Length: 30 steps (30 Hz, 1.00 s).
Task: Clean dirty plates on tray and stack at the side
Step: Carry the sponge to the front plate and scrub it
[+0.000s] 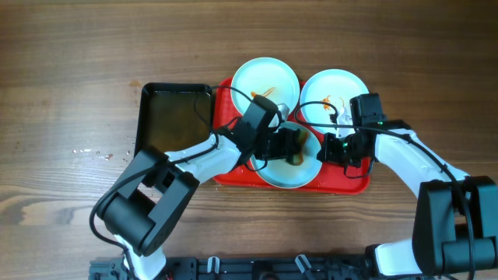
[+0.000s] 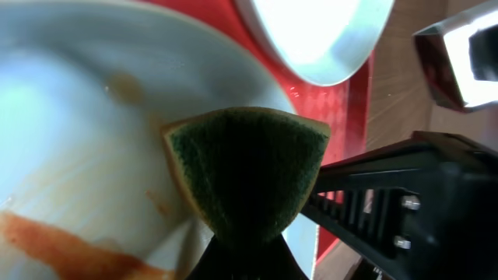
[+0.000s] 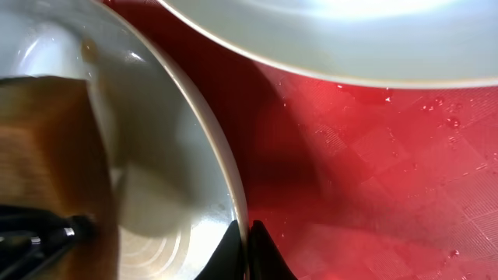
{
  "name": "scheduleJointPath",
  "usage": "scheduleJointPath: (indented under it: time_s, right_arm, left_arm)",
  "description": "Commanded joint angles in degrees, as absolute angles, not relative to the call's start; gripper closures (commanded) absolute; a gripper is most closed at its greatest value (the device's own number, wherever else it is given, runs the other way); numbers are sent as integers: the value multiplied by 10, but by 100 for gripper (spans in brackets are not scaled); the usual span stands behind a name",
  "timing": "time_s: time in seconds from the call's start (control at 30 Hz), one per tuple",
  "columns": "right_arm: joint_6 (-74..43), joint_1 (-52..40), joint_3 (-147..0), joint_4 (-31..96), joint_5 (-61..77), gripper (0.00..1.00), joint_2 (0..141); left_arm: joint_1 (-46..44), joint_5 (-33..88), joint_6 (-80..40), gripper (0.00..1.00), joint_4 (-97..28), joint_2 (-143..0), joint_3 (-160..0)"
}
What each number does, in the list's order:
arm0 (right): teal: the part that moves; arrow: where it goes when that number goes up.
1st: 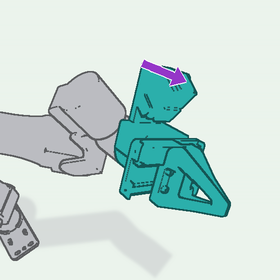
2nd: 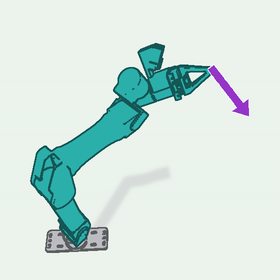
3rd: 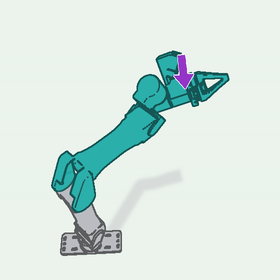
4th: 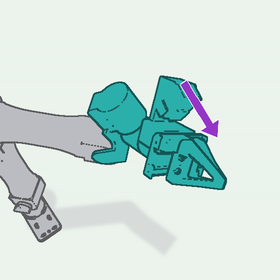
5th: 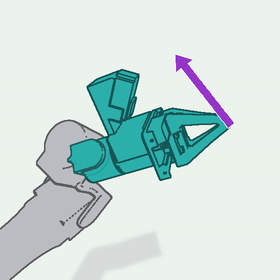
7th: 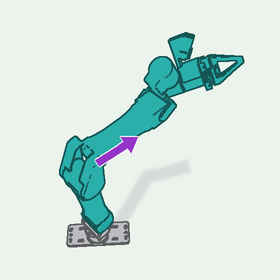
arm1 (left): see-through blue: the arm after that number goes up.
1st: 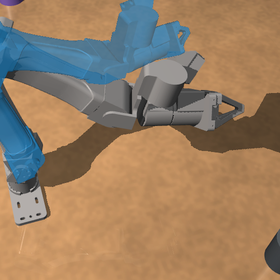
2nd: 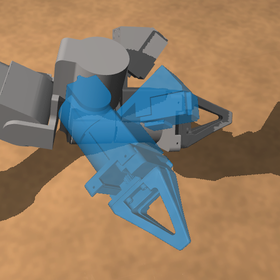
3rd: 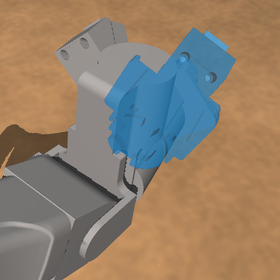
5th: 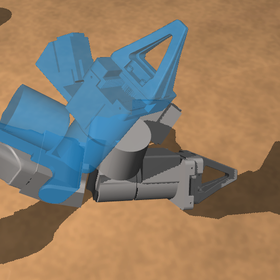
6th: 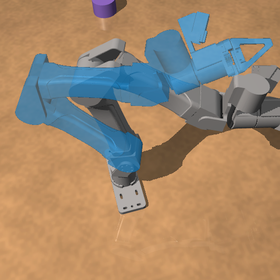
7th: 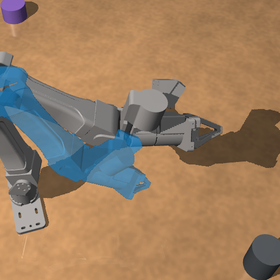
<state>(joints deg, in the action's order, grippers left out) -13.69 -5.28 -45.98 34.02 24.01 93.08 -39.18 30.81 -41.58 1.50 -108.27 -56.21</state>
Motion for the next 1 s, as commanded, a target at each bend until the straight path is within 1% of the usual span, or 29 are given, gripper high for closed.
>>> scheduleJointPath:
  time_s: [0.0, 0.1, 0.2, 0.3, 0.37, 0.5, 0.57, 0.63, 0.73, 0.83, 0.93, 0.97]
  right_arm:
    - [-137, -54, -455, 339, 256, 96, 939]
    - [-137, -54, -455, 342, 256, 96, 939]
    - [-136, -54, -455, 342, 256, 96, 939]
    - [-136, -54, -455, 342, 256, 96, 939]
    - [-136, -54, -455, 341, 256, 96, 939]
    - [-135, -54, -455, 344, 256, 96, 939]
    - [-135, -54, -455, 344, 255, 96, 939]
    - [-135, -54, -455, 344, 255, 96, 939]
    - [-135, -54, -455, 343, 255, 96, 939]
    - [-135, -54, -455, 343, 255, 96, 939]
    - [-135, -54, -455, 343, 254, 96, 939]
    - [-135, -54, -455, 343, 254, 96, 939]
  left_arm:
    - [-391, 279, -425, 96, -15, -1103, -567]
    - [-390, 181, -425, 96, -76, -1103, -567]
    - [-383, 123, -416, 96, -133, -1093, -567]
    - [-377, 97, -377, 96, -142, -1074, -567]
    - [-373, 65, -377, 96, -140, -1058, -567]
    - [-368, 57, -377, 96, -124, -1038, -568]
    - [-368, 57, -370, 96, -143, -1009, -571]
    - [-369, 57, -359, 96, -181, -949, -572]
    - [-359, 25, -305, 96, -236, -865, -572]
    - [-307, -58, -302, 96, -306, -822, -572]
    - [-241, -61, -297, 96, -350, -828, -572]
    - [-202, -61, -273, 96, -359, -839, -567]
